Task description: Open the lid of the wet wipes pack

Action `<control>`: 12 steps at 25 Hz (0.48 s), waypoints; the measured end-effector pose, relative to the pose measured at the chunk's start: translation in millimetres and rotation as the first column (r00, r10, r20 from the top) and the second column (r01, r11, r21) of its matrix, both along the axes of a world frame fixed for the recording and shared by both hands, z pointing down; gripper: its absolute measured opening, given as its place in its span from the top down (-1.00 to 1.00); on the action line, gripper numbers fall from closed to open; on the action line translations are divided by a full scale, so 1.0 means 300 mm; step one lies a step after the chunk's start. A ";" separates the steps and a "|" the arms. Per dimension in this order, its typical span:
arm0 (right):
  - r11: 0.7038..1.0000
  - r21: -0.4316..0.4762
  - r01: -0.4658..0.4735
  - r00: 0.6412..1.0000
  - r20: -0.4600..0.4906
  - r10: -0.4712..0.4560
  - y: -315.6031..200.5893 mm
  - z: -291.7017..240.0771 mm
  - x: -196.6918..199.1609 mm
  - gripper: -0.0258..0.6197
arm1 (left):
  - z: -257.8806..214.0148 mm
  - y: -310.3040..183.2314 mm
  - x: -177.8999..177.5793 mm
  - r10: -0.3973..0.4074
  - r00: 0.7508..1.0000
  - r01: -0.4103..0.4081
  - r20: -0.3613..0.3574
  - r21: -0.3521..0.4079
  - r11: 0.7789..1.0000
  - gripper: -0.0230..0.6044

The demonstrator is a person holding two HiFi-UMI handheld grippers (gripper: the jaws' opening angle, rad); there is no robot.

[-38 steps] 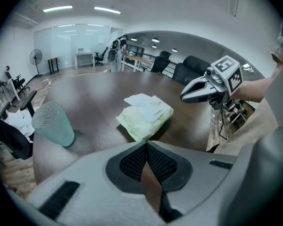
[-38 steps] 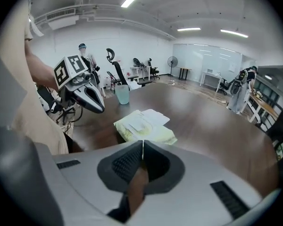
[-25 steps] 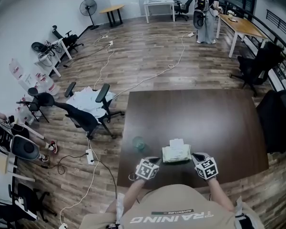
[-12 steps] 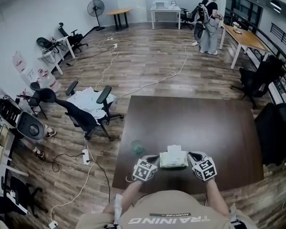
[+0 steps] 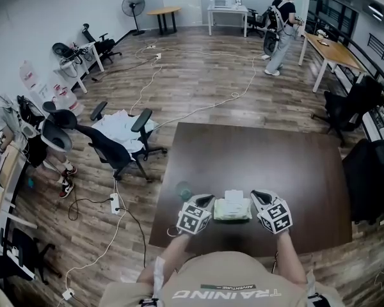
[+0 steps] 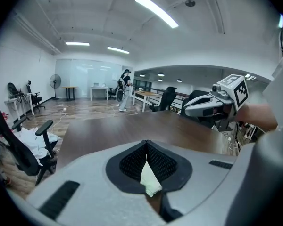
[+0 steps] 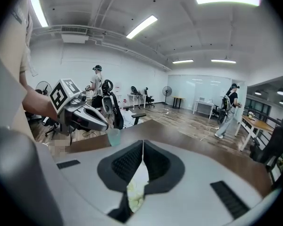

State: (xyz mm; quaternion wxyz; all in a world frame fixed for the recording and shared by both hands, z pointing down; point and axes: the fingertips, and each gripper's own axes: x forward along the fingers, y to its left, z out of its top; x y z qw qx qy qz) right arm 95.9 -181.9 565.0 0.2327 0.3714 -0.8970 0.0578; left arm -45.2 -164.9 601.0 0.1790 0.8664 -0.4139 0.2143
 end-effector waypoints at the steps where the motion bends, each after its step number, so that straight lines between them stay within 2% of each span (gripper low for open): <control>1: 1.000 0.008 0.000 1.000 0.004 0.000 -0.005 -0.013 -0.001 0.87 | -0.016 -0.006 0.004 -0.002 1.000 0.003 -0.004 0.012 1.000 0.90; 5: 0.999 0.046 -0.002 1.000 0.022 0.001 -0.020 -0.093 -0.006 0.87 | -0.115 -0.031 0.016 0.003 1.000 -0.001 -0.021 0.073 0.997 0.90; 12: 0.993 0.121 -0.002 0.999 0.039 -0.002 -0.052 -0.227 -0.002 0.87 | -0.298 -0.095 0.028 0.021 1.000 -0.019 -0.007 0.183 0.983 0.90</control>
